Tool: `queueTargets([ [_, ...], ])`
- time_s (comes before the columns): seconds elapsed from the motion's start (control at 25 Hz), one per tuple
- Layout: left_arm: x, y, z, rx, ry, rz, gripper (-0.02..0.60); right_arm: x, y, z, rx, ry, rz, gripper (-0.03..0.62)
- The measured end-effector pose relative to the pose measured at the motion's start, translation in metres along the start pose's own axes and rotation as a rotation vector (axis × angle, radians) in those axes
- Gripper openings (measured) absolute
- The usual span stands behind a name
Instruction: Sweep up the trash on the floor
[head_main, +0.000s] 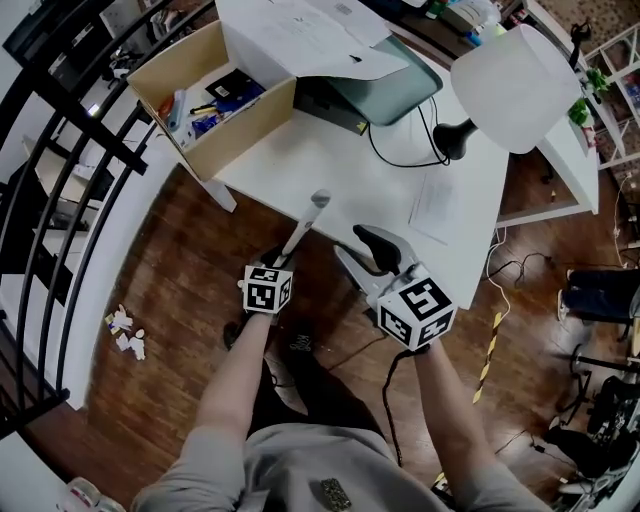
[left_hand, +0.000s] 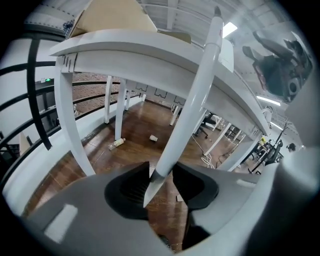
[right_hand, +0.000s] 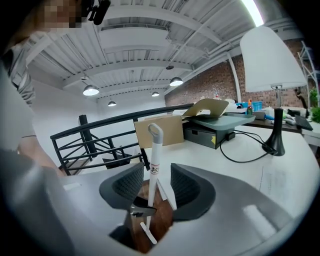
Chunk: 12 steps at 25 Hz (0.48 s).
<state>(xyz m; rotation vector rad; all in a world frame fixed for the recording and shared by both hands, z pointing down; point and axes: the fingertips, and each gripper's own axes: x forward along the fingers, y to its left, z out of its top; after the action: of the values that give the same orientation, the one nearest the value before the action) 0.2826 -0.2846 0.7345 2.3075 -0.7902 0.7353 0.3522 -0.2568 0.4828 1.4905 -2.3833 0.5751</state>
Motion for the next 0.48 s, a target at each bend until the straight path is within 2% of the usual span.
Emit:
queueTargets([
  [0.12,0.002,-0.008,0.0,-0.001,0.004,-0.026,0.14,-0.002,-0.001,-0.002,0.005,0.006,0.001,0.16],
  [0.32,-0.001,-0.011,0.003,-0.001,0.001,-0.025,0.162,-0.003,-0.005,-0.001,0.01,0.009,0.002,0.156],
  [0.48,-0.016,-0.008,0.006,-0.017,-0.021,-0.014,0.195,-0.001,0.005,0.004,0.004,0.006,0.034,0.147],
])
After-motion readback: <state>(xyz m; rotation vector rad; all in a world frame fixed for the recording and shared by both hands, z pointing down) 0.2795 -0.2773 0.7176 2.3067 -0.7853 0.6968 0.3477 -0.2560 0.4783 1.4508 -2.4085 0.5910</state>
